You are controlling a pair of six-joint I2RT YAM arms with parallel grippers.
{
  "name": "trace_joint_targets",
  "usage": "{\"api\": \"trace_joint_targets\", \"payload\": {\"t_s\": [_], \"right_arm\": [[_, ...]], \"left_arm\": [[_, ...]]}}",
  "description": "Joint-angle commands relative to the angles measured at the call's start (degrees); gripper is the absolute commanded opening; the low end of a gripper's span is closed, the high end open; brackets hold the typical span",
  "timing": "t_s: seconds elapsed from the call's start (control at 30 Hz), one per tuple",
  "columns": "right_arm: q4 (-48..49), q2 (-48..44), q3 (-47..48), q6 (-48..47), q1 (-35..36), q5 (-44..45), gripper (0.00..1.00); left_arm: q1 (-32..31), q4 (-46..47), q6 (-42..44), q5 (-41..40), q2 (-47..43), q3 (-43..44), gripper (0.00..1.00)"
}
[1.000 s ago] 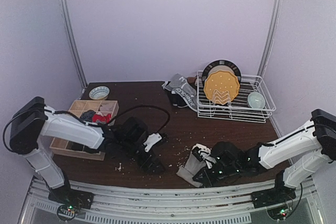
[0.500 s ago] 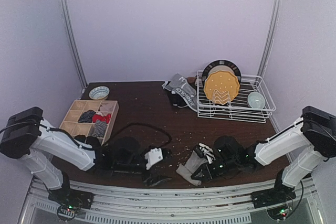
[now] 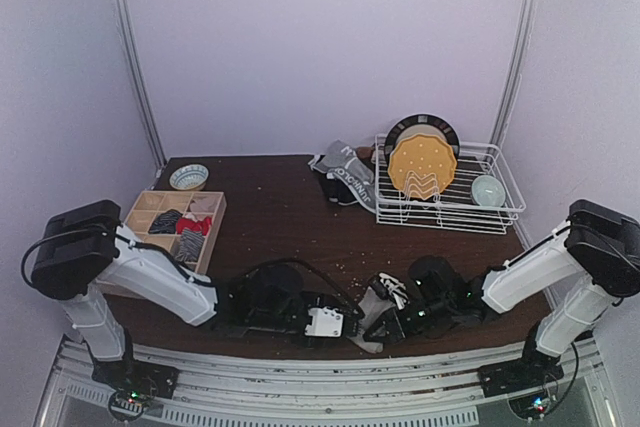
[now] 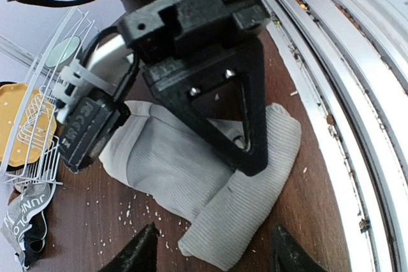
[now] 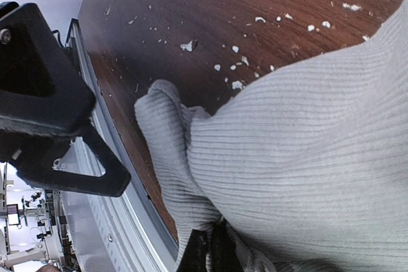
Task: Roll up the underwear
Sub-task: Roll the underwear at the center of the board.
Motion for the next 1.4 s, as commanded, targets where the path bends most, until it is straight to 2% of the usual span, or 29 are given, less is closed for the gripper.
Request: {"api": "trace_joint_targets", "payload": {"t_s": [0.0, 0.13, 0.33, 0.43, 0.57, 0.7, 0.73, 0.77, 0.9, 0.97, 1.2, 1.37], "right_arm": [[-5.64, 1.53, -1.49, -0.41, -0.35, 0.84, 0.0], [-5.9, 1.66, -1.35, -0.67, -0.52, 0.56, 0.0], [-6.16, 1.44, -1.29, -0.68, -0.58, 0.13, 0.0], [-6.11, 1.04, -1.59, -0.45, -0.59, -0.03, 0.0], [-5.54, -0.13, -2.16, 0.21, -0.59, -0.51, 0.0], [-4.94, -2.55, -2.33, 0.75, -0.4, -1.1, 0.0], [-4.76, -3.66, -2.59, 1.01, -0.27, -1.07, 0.0], [-4.66, -5.35, -2.87, 1.14, -0.13, -0.61, 0.01], [-11.51, -15.45, -3.05, -1.17, 2.82, 7.81, 0.24], [-16.1, -21.31, -3.02, -3.04, 4.71, 12.91, 0.31], [-29.8, -37.54, -2.06, -10.41, 13.52, 31.47, 0.37], [-34.02, -39.16, -0.06, -13.27, 19.13, 38.31, 0.38]], "left_arm": [[-0.32, -3.6, 6.26, 2.06, 2.33, 2.1, 0.54], [-0.32, -7.32, 7.06, 3.91, 5.02, 4.85, 0.51], [-0.17, -7.79, 8.25, 2.21, 9.3, 8.01, 0.49], [0.38, -8.35, 7.93, 2.12, 10.82, 9.02, 0.45], [1.16, -9.67, 6.85, 3.5, 11.59, 9.37, 0.27], [1.2, -10.52, 5.99, 4.43, 11.76, 8.92, 0.04], [1.21, -10.83, 5.55, 4.89, 11.46, 8.74, 0.0], [1.25, -11.33, 4.66, 5.43, 11.04, 8.61, 0.0], [1.51, -18.27, 1.34, 10.0, 8.61, 9.69, 0.0], [1.59, -23.06, -0.82, 13.07, 7.62, 10.93, 0.0], [4.58, -39.51, -7.52, 24.83, 8.44, 17.8, 0.0], [7.37, -52.19, -11.95, 32.38, 13.43, 26.25, 0.0]]}}
